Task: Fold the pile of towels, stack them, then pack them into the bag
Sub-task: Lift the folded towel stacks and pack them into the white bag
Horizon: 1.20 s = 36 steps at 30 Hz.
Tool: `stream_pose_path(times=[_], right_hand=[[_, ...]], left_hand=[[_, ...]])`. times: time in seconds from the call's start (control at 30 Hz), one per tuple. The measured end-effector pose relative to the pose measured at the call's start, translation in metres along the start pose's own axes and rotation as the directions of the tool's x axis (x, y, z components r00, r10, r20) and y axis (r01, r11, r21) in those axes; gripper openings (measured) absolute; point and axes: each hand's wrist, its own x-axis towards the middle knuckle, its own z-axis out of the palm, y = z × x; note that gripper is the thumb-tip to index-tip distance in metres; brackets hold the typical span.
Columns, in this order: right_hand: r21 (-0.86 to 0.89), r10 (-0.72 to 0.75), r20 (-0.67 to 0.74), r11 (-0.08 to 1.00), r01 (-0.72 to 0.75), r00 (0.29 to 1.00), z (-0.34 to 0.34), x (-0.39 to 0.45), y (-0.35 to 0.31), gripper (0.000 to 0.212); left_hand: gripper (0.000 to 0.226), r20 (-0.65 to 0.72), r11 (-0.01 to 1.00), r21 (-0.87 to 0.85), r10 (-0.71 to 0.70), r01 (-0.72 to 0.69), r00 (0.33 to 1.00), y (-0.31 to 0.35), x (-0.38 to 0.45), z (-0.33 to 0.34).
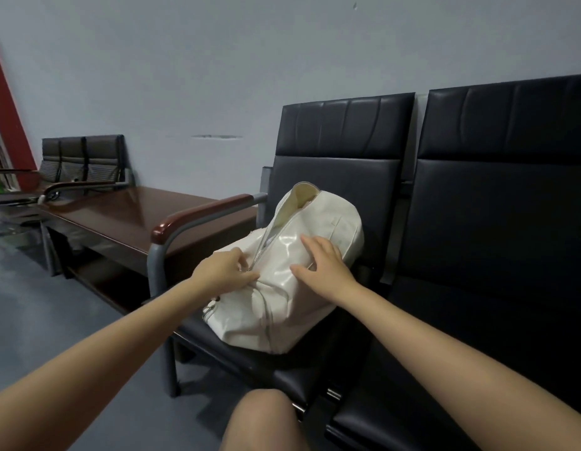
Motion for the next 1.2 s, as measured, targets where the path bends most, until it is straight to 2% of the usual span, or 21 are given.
stream_pose_path(times=[0.03,0.1,0.2,0.27,0.33,0.43,0.53,0.67,0.83,0.9,0.97,1.03,1.1,1.2], right_hand=[[-0.008,0.009,0.006,1.000,-0.009,1.000,0.000,-0.001,-0.001,0.069],[-0.026,0.026,0.014,0.999,-0.026,1.000,0.001,-0.002,-0.003,0.069],[-0.054,0.035,0.033,0.998,-0.033,0.999,-0.002,0.001,-0.009,0.068],[-0.060,0.032,0.032,0.998,-0.030,0.999,-0.005,0.007,-0.014,0.066],[-0.081,0.026,0.031,0.996,-0.023,0.999,-0.007,0.016,-0.019,0.063],[-0.162,0.008,0.061,0.987,0.002,0.998,-0.006,0.029,-0.025,0.059],[-0.265,-0.002,0.124,0.964,0.035,0.992,0.008,0.035,-0.026,0.057],[-0.347,-0.024,0.132,0.935,0.069,0.991,0.028,0.037,-0.022,0.054],[-0.362,-0.039,0.141,0.928,0.088,0.989,0.030,0.031,-0.017,0.052],[-0.338,-0.014,0.149,0.939,0.064,0.989,0.024,0.027,-0.016,0.052],[-0.318,-0.006,0.119,0.947,0.044,0.993,0.017,0.021,-0.019,0.051],[-0.289,-0.082,0.058,0.953,0.096,0.995,0.013,0.015,-0.027,0.048],[-0.224,-0.249,0.008,0.944,0.245,0.968,0.015,0.007,-0.036,0.045],[-0.171,-0.418,0.096,0.887,0.428,0.903,0.029,-0.004,-0.049,0.047]], left_hand=[[0.038,0.059,0.977,-0.204,-0.053,0.064,0.997,0.000,0.000,-0.004],[0.035,0.108,0.831,-0.536,-0.106,0.148,0.988,0.000,-0.003,-0.015],[0.014,0.046,0.676,-0.731,-0.096,0.099,0.994,-0.001,-0.005,-0.035],[0.019,-0.003,0.581,-0.812,-0.096,0.054,0.995,0.001,-0.005,-0.048],[0.021,-0.026,0.559,-0.828,-0.099,0.034,0.995,0.004,-0.005,-0.052],[0.011,-0.021,0.565,-0.823,-0.141,0.063,0.990,0.004,-0.007,-0.047],[0.008,0.060,0.512,-0.839,-0.245,0.182,0.968,-0.005,-0.012,-0.034],[0.015,0.178,0.471,-0.817,-0.344,0.333,0.922,-0.012,-0.016,-0.019],[0.014,0.182,0.469,-0.825,-0.309,0.316,0.934,-0.018,-0.029,-0.009],[0.015,0.226,0.415,-0.840,-0.320,0.351,0.920,-0.021,-0.037,-0.006],[0.015,0.278,0.300,-0.875,-0.334,0.381,0.901,-0.024,-0.046,-0.006],[0.014,0.296,0.209,-0.906,-0.308,0.368,0.904,-0.028,-0.055,-0.007],[0.019,0.266,0.212,-0.921,-0.267,0.326,0.926,-0.032,-0.063,-0.007],[0.022,0.216,0.222,-0.938,-0.227,0.267,0.950,-0.034,-0.069,-0.006]])
